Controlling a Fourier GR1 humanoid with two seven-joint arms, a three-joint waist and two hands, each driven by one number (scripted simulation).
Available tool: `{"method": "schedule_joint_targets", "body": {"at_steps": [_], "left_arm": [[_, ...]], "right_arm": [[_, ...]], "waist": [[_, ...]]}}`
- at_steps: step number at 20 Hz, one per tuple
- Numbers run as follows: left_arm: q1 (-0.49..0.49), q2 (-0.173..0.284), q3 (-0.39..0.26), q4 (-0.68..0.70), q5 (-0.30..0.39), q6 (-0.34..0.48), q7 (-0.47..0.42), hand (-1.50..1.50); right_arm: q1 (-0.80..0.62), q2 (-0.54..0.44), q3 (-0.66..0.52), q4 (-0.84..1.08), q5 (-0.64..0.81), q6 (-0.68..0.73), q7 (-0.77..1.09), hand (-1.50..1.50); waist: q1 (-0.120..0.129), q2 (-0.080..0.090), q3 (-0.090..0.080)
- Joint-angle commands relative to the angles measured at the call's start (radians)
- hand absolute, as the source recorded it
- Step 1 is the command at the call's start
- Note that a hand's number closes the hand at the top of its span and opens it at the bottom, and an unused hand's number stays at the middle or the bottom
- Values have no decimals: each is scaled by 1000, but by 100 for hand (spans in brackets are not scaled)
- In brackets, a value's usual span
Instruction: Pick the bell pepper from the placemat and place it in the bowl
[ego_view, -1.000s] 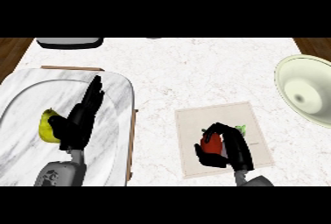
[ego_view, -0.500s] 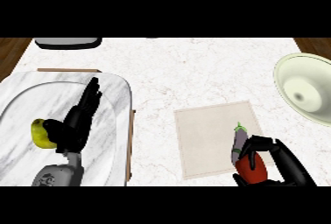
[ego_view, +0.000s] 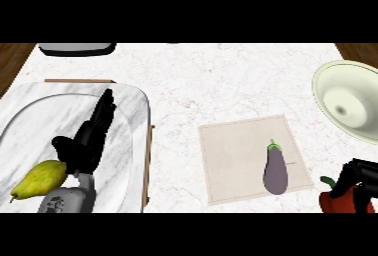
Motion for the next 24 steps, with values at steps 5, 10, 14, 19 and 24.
{"method": "schedule_joint_targets", "body": {"at_steps": [5,10,14,19,24], "left_arm": [[-44,-25,-26,-31,-16,17,50,0],[-23,1,3,-39,13,-19,59,0],[-30,5,12,26,3,-23,-8,0],[-41,-35,-23,-19,-25,16,32,0],[-41,-24,-18,31,-18,-11,-6,0]], "right_arm": [[-135,-95,-193,-224,-60,27,431,150],[-306,-112,-286,-146,-144,72,559,150],[-480,-179,-284,-15,-104,64,667,150],[-528,-176,-269,215,4,106,521,150],[-596,-288,-268,430,140,150,427,150]], "waist": [[19,4,-1],[24,4,0],[30,7,-1],[36,8,1],[42,12,1]]}}
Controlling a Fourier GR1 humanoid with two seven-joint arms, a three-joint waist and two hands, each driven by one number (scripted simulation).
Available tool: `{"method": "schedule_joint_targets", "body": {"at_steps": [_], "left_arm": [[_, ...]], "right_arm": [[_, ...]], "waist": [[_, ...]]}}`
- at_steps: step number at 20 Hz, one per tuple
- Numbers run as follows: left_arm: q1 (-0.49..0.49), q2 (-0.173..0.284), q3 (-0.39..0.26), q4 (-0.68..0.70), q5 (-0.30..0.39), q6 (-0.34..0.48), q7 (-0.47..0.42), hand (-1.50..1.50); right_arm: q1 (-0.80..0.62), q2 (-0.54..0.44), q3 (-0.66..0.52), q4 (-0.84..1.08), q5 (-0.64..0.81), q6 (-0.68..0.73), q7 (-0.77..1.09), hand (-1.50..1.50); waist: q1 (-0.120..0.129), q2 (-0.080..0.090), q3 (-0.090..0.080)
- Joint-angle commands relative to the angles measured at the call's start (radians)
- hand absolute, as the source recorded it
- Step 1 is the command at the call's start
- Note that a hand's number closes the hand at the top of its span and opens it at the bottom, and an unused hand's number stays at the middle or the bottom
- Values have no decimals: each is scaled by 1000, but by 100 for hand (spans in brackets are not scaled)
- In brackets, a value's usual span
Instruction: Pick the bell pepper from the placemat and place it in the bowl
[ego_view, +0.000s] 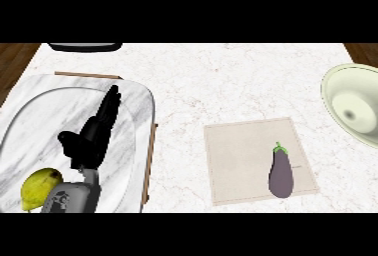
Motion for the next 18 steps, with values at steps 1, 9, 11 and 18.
{"method": "schedule_joint_targets", "body": {"at_steps": [1,9,11,18], "left_arm": [[45,-2,-21,-6,-5,-18,-36,0],[8,-27,-8,49,-22,19,-64,0],[-26,4,12,-6,-3,0,23,0],[6,14,3,-48,9,-28,26,0]], "right_arm": [[-76,-58,43,202,160,-1,-83,150],[-225,38,62,650,301,-113,-342,150],[-225,78,92,726,363,-173,-387,150],[-334,55,40,1161,418,-234,-648,150]], "waist": [[19,4,0],[4,1,1],[5,0,1],[16,3,2]]}}
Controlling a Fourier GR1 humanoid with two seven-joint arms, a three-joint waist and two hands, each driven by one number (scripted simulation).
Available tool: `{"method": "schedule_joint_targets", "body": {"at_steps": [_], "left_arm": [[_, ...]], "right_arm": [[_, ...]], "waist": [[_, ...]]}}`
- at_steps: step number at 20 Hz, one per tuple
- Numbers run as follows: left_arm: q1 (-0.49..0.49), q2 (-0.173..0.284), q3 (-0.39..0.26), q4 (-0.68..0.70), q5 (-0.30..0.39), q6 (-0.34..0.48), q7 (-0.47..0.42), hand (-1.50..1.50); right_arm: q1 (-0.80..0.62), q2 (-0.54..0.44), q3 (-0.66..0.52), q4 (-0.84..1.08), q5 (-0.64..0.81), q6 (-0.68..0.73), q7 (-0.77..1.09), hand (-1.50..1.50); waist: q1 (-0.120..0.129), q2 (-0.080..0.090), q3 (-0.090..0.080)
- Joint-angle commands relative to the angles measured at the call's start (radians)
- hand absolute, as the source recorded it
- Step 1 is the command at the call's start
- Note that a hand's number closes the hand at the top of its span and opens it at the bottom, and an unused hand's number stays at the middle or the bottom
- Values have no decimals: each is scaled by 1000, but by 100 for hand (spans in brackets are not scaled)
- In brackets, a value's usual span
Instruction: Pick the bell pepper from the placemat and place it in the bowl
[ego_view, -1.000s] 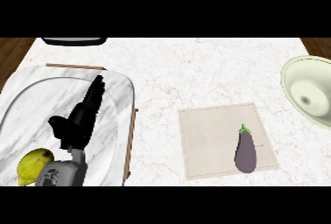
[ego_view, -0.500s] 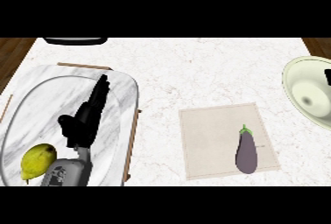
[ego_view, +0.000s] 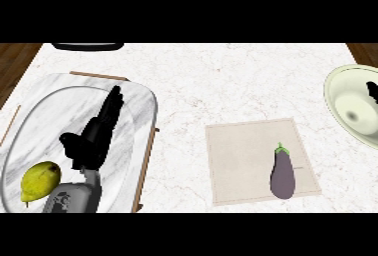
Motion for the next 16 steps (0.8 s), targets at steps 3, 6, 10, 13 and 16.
{"method": "schedule_joint_targets", "body": {"at_steps": [3,6,10,13,16], "left_arm": [[64,-7,-19,-6,6,-22,-50,0],[-15,-10,-10,6,-7,-1,-9,0],[-73,10,10,3,2,-9,38,0],[17,-15,-30,-63,-16,9,53,0],[9,-38,-24,16,-34,36,-29,0]], "right_arm": [[-80,-16,-63,321,-44,86,-135,150],[-123,2,-30,427,-14,145,-180,-150],[-162,26,-53,505,-44,207,-312,-150],[-176,-8,-109,542,-97,267,-406,-150],[-194,-38,-187,547,-166,267,-461,-150]], "waist": [[14,6,1],[13,8,2],[9,7,2],[8,3,2],[-2,3,2]]}}
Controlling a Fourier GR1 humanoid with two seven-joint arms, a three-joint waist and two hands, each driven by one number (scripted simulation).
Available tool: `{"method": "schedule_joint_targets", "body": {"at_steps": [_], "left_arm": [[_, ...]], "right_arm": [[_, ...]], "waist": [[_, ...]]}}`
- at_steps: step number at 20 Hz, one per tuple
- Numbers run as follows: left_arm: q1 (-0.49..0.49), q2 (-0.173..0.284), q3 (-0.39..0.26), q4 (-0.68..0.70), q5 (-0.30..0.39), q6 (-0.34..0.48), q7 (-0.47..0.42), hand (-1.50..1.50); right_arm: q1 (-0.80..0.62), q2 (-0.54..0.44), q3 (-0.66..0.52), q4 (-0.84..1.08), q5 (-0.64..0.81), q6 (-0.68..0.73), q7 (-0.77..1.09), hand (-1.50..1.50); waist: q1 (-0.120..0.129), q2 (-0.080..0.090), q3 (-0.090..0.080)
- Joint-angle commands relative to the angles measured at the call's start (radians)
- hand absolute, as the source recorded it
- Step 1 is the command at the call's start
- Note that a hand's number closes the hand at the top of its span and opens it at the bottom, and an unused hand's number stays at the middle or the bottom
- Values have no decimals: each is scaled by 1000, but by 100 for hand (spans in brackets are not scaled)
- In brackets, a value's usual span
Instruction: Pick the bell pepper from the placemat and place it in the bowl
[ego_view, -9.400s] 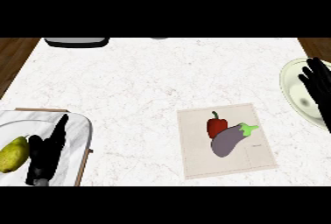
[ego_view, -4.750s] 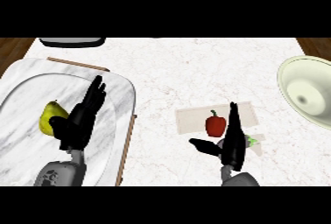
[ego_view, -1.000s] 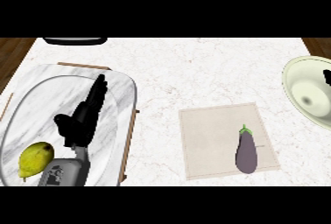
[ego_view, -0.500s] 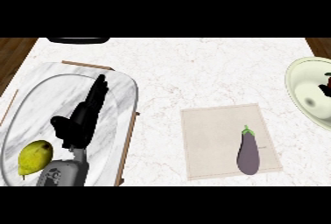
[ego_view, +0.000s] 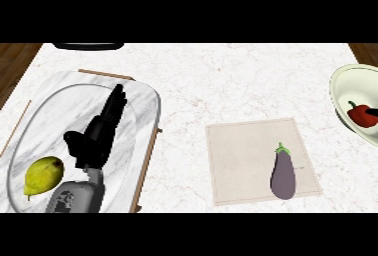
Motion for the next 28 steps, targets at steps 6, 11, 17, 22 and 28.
{"method": "schedule_joint_targets", "body": {"at_steps": [6,11,17,22,28], "left_arm": [[28,2,2,-37,0,5,22,0],[11,26,36,-10,14,-9,8,0],[17,20,19,-37,22,-25,20,0],[-55,26,31,-5,13,-16,57,0],[-5,14,25,4,-2,-4,-21,0]], "right_arm": [[-38,-71,-166,102,-153,86,-80,-150],[0,-170,-197,147,-194,258,-59,-150],[49,-242,-248,201,-251,424,-89,-150],[72,-278,-243,197,-257,528,-91,-150],[162,-236,-229,166,-258,521,-178,-150]], "waist": [[-10,-6,-1],[-19,-8,-2],[-12,-5,0],[-12,-3,1],[-11,-2,2]]}}
